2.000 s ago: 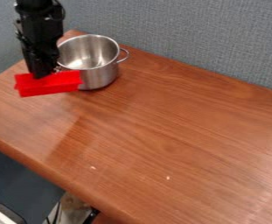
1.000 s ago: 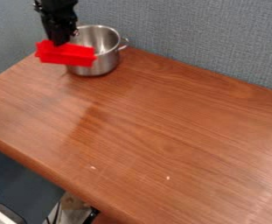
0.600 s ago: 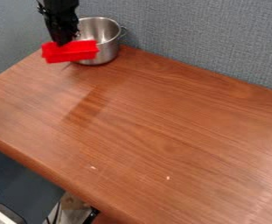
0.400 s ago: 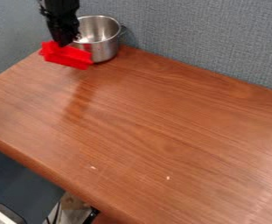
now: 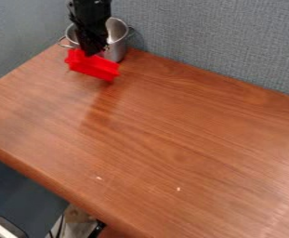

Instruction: Put the red object in the metal pot

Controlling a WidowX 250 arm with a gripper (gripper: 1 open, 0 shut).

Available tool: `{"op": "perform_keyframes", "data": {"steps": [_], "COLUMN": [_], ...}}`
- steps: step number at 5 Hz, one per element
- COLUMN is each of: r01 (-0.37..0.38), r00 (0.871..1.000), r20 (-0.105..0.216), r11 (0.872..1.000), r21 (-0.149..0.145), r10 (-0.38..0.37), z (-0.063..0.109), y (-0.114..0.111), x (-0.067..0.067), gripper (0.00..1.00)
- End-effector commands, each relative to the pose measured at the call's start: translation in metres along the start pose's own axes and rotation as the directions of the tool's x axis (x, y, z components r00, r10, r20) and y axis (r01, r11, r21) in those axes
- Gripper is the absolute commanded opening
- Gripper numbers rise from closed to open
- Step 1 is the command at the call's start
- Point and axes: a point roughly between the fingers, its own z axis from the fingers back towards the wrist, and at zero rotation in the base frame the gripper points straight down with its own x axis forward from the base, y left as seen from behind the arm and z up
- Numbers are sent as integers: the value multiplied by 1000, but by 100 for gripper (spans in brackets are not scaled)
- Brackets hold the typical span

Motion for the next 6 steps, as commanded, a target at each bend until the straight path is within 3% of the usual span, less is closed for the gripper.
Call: {"op": "perform_keyframes", "data": {"steps": [1,3,6], "r01": [18,46,88], "r00": [1000,998,996], "r20": [15,34,-3], "r11": [1000,998,996], "r21": [24,44,30], "r10": [-18,-47,-88], "z": [5,2,7], "y": [14,-4,21], "x": [14,13,9], "gripper": [0,0,0]}}
